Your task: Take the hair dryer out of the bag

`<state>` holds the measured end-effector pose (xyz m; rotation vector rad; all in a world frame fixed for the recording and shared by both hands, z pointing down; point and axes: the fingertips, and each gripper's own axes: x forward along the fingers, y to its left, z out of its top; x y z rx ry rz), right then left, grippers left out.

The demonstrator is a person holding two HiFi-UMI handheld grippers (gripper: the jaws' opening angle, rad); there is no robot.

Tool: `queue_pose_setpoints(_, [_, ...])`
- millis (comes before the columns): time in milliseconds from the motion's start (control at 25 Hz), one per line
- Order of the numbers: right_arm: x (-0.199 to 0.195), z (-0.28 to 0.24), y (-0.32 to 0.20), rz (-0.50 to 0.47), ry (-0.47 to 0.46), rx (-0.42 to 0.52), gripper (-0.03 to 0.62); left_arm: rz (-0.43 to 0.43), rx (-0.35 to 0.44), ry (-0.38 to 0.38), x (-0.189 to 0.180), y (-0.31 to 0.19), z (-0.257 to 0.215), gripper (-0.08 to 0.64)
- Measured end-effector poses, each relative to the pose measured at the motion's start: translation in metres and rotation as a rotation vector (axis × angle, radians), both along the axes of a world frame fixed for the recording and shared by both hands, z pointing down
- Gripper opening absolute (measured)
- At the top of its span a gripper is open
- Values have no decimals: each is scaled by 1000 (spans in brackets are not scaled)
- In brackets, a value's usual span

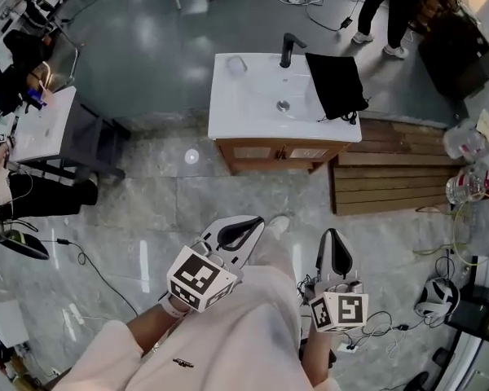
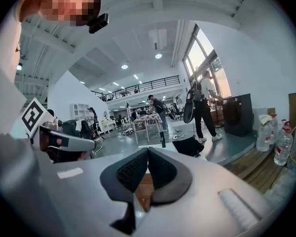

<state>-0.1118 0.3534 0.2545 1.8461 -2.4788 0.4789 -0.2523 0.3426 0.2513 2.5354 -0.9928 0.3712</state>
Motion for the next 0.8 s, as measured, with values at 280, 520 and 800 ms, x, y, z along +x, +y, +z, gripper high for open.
queue_pose_setpoints(280, [51,5,-64,16,-41,-8,12,61,17,-35,58,-75,-10,8])
queue_pose_setpoints(520, [73,0,-110,-104,-67,23,21,74,20,-63,107,-129,-15,8])
queue_pose_setpoints(800, [110,7,-150,-153,-31,24,78,109,41,-108,160,-176,-15,8])
